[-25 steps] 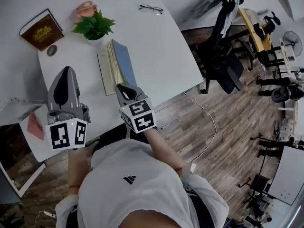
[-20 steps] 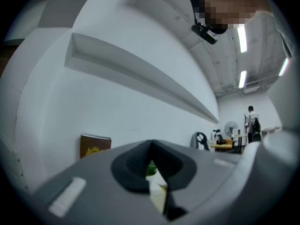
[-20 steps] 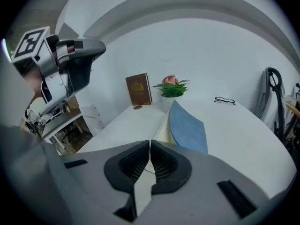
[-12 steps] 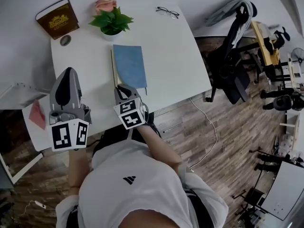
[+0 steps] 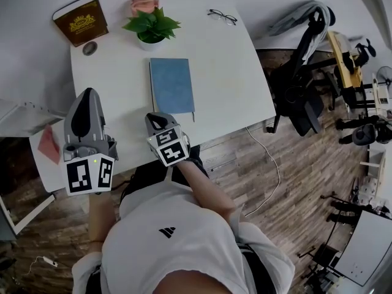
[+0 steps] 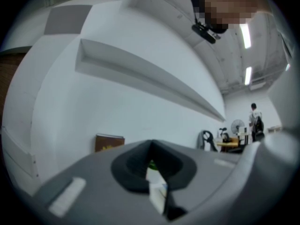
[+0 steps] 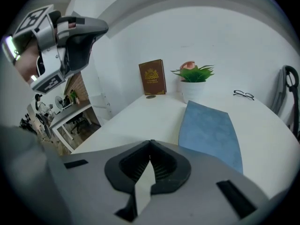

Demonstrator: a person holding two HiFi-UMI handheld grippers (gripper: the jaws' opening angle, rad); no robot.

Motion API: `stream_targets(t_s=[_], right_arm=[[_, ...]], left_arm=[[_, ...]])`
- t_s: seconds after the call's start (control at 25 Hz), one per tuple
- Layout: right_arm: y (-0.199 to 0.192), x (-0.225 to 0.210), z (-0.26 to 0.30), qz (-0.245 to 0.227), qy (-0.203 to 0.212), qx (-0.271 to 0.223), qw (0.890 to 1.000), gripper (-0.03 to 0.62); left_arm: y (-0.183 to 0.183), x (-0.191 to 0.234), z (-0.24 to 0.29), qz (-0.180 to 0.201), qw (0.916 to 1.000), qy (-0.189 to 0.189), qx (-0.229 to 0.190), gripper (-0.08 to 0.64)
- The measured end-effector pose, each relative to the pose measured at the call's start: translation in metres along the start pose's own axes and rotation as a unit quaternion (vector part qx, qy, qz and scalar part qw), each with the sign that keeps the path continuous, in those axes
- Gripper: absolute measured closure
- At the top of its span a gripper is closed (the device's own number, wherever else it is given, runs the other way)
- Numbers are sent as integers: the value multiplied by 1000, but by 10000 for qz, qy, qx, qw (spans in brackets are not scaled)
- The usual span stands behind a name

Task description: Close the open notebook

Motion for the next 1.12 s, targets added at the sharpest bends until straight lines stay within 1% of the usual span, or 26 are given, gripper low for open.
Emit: stream_targets(t_s=[0.12, 0.24, 0.44, 0.6, 0.88, 1.12], right_arm=[[9, -4, -9, 226, 97, -291, 9993, 595], [19, -11, -21, 363, 86, -493, 9981, 595], [24, -33, -30, 582, -140, -623, 9963, 595], [32, -50, -41, 753, -348, -849, 9929, 595], [52, -68, -70, 602, -627, -1326, 9874, 595], [66, -78, -108, 433, -803, -1713, 9810, 595]], left_arm=[[-1, -1, 0, -30, 10000, -49, -29, 551], [-1, -2, 1, -60, 9999, -77, -59, 551], [1, -3, 4, -69, 9999, -84, -103, 551], [5, -8, 5, -35, 9999, -100, -121, 551], [10, -21, 3, 15, 9997, -179, -138, 551], [16, -40, -3, 46, 9996, -210, -185, 551]])
Point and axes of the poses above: the fingertips, and each gripper's own axes: z forward along the fingers, x to its left, y out of its top, the point moved 4 cm from there along -z, backward along the fingers, and after that the axes turned 8 degrees about -y, right-handed, at the moved point
